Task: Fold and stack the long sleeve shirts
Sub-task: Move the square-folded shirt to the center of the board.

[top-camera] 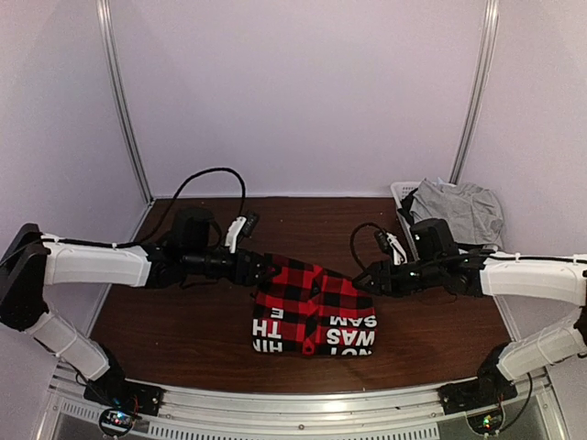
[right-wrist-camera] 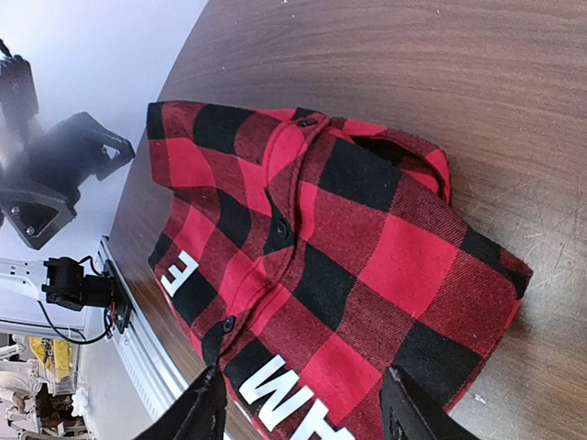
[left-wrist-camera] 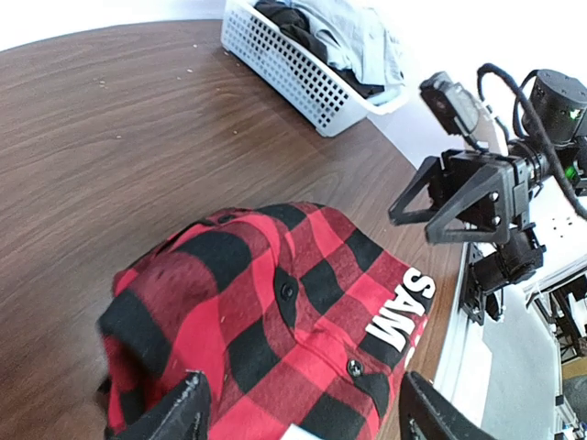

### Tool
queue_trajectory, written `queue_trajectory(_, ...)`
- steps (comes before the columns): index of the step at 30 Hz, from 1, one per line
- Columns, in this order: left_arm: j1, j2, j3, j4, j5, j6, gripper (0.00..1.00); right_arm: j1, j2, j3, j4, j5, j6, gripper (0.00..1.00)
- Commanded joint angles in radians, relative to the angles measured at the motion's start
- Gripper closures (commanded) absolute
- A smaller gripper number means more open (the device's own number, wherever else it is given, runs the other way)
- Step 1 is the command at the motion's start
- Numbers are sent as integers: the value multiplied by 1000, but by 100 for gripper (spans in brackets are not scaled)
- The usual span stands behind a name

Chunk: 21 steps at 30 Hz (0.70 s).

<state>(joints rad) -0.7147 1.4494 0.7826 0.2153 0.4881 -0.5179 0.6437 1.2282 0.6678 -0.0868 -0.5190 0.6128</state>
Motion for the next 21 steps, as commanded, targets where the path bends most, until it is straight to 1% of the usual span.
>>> queue_trajectory(1,-36,120,76,118,9,2,29,18,91,25,114,-8,9,43)
queue_trajectory(4,-43,185,99,147,-2,-16,29,35,153,21,167,-28,23,43)
queue_trajectory(10,-41,254,63,165,-175,-84,32,48,268,-7,252,-35,34,43)
queue_trajectory(14,-41,332,32,195,-227,-128,33,47,332,-22,289,-35,16,43)
queue_trajectory(17,-42,398,12,223,-234,-156,34,47,357,-35,286,-9,-26,43)
queue_trajectory(21,-42,429,-28,250,-235,-192,37,46,372,-23,221,34,-101,43)
